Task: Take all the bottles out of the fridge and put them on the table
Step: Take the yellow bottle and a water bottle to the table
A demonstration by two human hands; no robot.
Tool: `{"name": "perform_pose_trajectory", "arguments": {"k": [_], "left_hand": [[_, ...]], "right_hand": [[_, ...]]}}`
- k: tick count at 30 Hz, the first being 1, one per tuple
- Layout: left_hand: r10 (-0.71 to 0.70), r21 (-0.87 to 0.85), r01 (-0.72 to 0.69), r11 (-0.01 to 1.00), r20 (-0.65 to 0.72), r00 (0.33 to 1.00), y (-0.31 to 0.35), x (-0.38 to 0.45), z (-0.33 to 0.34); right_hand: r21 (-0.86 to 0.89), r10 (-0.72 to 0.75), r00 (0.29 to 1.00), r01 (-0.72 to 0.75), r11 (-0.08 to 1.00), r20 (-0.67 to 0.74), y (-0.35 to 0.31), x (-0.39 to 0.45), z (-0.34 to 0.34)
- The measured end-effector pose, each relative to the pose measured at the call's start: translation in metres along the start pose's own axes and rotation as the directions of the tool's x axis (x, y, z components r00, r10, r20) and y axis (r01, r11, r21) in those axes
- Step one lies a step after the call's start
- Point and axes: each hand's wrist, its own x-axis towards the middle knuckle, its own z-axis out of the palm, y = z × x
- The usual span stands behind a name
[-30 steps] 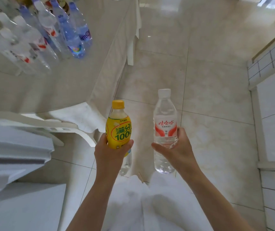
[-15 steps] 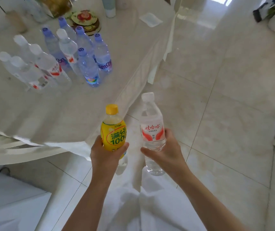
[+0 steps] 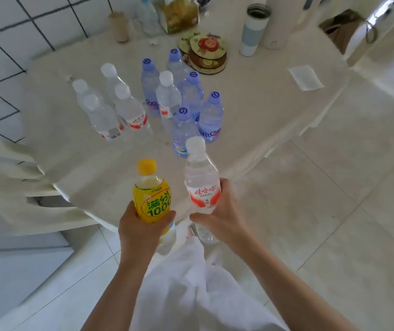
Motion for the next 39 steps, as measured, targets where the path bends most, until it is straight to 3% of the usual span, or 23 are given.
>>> {"name": "perform_pose_trajectory", "arguments": {"k": [4,9,23,30,39], "left_hand": [[-0.026,-0.050,0.024,0.998,-0.058,0.998,0.005,0.040,-0.005],[-0.052,-0.104,0.036,0.994,-0.153,0.987,0.016,0.079,-0.008],[-0.162,-0.199,0.086,0.976,-0.402,0.901,0.027,0.150,0.019],[-0.148,-0.180,0.073,0.981,-0.448,0.882,0.030,0.159,0.037],[-0.172,-0.177,0.105,0.979,-0.422,0.890,0.025,0.160,0.039]], "right_hand": [[-0.097,-0.104,0.989,0.113,0.989,0.101,-0.025,0.046,0.030],[-0.082,-0.179,0.967,0.196,0.977,0.183,-0.045,0.089,0.060],[-0.095,-0.244,0.954,0.263,0.960,0.175,-0.056,0.185,0.110],[-0.088,-0.272,0.931,0.300,0.950,0.244,-0.042,0.203,0.111],[-0.122,-0.372,0.899,0.406,0.906,0.229,-0.026,0.202,0.113]]}}
